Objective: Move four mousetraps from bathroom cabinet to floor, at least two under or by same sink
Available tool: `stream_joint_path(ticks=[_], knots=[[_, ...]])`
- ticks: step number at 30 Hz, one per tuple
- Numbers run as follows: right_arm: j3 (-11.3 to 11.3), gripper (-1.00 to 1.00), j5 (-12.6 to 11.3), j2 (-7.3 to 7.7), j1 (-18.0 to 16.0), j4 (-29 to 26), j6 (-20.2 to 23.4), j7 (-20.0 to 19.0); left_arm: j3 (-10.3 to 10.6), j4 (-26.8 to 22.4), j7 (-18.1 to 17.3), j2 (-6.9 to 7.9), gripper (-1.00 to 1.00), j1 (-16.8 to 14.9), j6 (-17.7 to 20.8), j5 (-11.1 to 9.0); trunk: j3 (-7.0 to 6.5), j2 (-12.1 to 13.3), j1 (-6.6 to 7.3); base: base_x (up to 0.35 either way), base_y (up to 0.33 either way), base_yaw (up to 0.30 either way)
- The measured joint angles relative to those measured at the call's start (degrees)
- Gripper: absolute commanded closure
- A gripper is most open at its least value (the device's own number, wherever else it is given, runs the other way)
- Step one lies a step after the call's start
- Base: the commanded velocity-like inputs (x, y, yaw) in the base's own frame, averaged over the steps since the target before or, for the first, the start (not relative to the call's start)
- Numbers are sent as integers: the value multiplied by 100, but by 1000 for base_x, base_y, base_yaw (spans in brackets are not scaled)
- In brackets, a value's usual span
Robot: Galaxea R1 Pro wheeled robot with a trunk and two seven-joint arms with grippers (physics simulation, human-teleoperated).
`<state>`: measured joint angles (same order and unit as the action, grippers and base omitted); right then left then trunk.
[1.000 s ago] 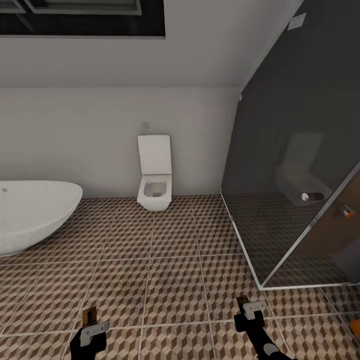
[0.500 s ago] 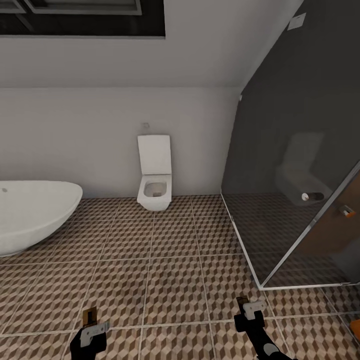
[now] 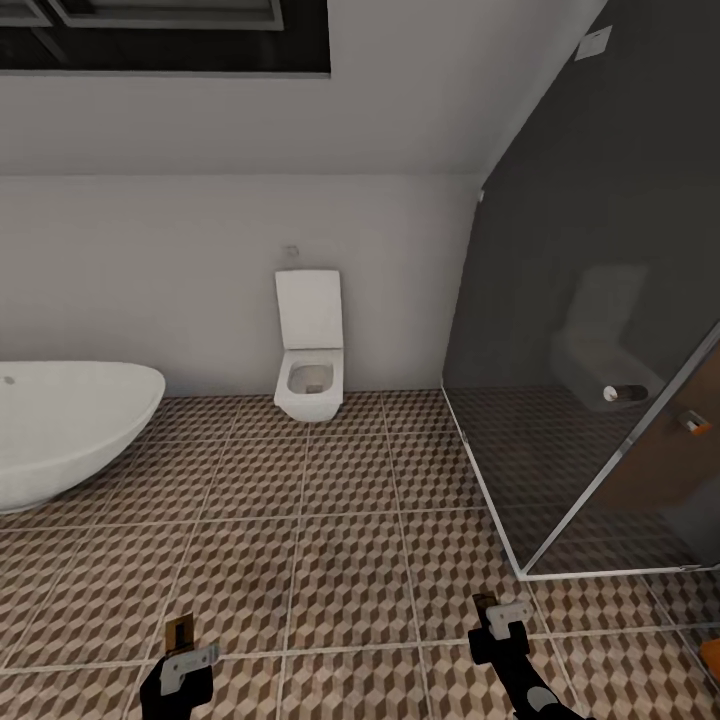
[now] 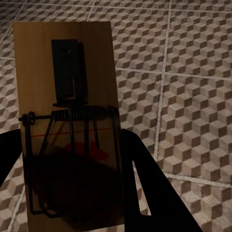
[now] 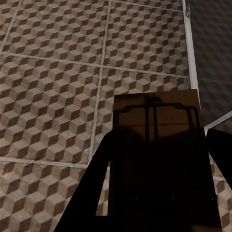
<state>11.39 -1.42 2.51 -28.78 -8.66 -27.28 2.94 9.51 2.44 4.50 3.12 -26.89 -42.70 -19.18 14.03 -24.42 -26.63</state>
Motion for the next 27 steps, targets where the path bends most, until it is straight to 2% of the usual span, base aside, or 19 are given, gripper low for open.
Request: stream_joint_path(ticks=[27], knots=[[0, 100, 0, 1, 30, -7, -92, 0, 4, 0, 2, -2, 100, 0, -1, -1, 0, 0, 0, 0, 0, 1]])
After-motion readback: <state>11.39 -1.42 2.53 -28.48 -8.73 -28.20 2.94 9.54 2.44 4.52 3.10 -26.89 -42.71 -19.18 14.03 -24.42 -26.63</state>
